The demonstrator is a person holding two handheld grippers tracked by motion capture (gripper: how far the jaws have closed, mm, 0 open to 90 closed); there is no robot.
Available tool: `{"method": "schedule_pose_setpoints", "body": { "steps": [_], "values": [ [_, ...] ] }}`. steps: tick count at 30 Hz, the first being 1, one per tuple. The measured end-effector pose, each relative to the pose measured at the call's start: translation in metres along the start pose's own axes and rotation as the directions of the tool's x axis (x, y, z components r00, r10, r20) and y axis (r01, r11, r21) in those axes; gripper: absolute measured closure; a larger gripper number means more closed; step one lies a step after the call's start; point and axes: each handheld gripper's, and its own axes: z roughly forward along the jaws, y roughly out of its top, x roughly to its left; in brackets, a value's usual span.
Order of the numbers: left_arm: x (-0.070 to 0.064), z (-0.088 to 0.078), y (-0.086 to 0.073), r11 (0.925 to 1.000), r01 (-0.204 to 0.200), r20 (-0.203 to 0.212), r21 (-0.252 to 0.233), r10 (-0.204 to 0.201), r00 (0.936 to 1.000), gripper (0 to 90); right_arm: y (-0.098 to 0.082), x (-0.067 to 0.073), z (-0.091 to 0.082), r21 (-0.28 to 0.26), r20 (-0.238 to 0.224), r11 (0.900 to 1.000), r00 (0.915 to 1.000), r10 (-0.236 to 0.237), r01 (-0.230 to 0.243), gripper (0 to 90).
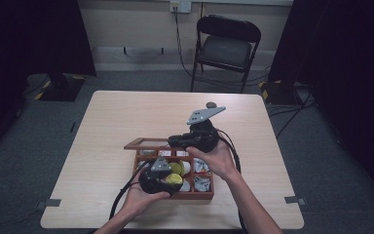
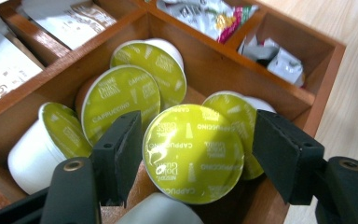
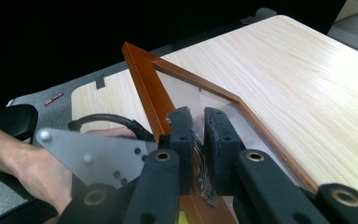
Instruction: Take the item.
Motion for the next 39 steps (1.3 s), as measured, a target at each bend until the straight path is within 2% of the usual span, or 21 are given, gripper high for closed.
{"method": "schedule_pose_setpoints", "body": {
  "steps": [3, 6, 8, 11, 16, 17, 22, 23, 26, 30, 35, 39],
  "values": [
    [0.0025, 0.0013, -0.0017, 0.999, 0.045, 0.016, -0.007, -0.044, 0.9989, 33.5, 0.0009, 0.0003, -0.0001, 0.005, 0.003, 1.0, 1.0, -0.004, 0.004, 82.3],
    [0.0028, 0.0024, -0.0028, 0.9992, 0.038, -0.001, 0.009, -0.038, 0.9993, 34.9, 0.0018, -0.0002, -0.0004, 0.008, 0.003, 1.0, 1.0, -0.003, 0.003, 82.3],
    [0.0022, 0.0041, -0.0038, 0.9983, 0.057, -0.01, 0.001, -0.057, 0.9983, 34.9, 0.0021, -0.0003, -0.0002, 0.007, 0.004, 1.0, 1.0, -0.004, 0.004, 82.3],
    [0.0046, 0.0039, -0.0053, 0.9985, 0.051, -0.013, 0.02, -0.05, 0.9986, 36.0, 0.0019, 0.0002, -0.0002, 0.008, 0.006, 1.0, 1.0, -0.004, 0.004, 82.3],
    [0.0051, 0.0038, -0.0053, 0.9978, 0.057, -0.023, 0.032, -0.057, 0.9981, 37.9, -0.0003, -0.0001, -0.0001, -0.002, -0.001, 1.0, 1.0, 0.001, -0.001, 82.3],
    [0.0051, 0.0042, -0.0052, 0.9973, 0.069, -0.024, 0.027, -0.068, 0.9974, 38.0, -0.0003, -0.0002, -0.0001, -0.002, -0.002, 1.0, 1.0, 0.002, -0.002, 82.3],
    [0.0071, 0.0031, -0.0061, 0.996, 0.088, 0.001, 0.014, -0.088, 0.9961, 38.3, 0.0, 0.0003, -0.0001, 0.0, 0.002, 1.0, 1.0, -0.002, 0.002, 82.3],
    [0.0064, 0.0033, -0.0062, 0.9961, 0.088, 0.0, 0.011, -0.088, 0.9961, 38.3, -0.0001, 0.0002, -0.0001, 0.0, 0.001, 1.0, 1.0, -0.002, 0.002, 82.3],
    [0.0066, 0.0019, -0.0066, 0.9984, 0.053, 0.003, 0.02, -0.053, 0.9986, 38.3, -0.0001, 0.0, -0.0001, -0.003, 0.0, 1.0, 1.0, 0.001, -0.001, 82.3],
    [0.0058, -0.0003, -0.0086, 0.9979, 0.064, 0.008, -0.009, -0.064, 0.9979, 38.3, -0.001, 0.0, -0.0003, -0.007, 0.0, 1.0, 1.0, 0.002, -0.002, 82.3],
    [0.0064, -0.0042, -0.0092, 0.9984, 0.056, 0.014, -0.012, -0.056, 0.9983, 38.3, -0.0011, -0.0002, -0.0003, -0.007, -0.001, 1.0, 1.0, 0.003, -0.003, 82.3],
    [0.0056, -0.0055, -0.0092, 0.9969, 0.074, 0.016, -0.027, -0.074, 0.9971, 38.4, -0.0009, 0.0003, -0.0004, -0.005, 0.002, 1.0, 1.0, 0.001, -0.001, 82.3]
  ]
}}
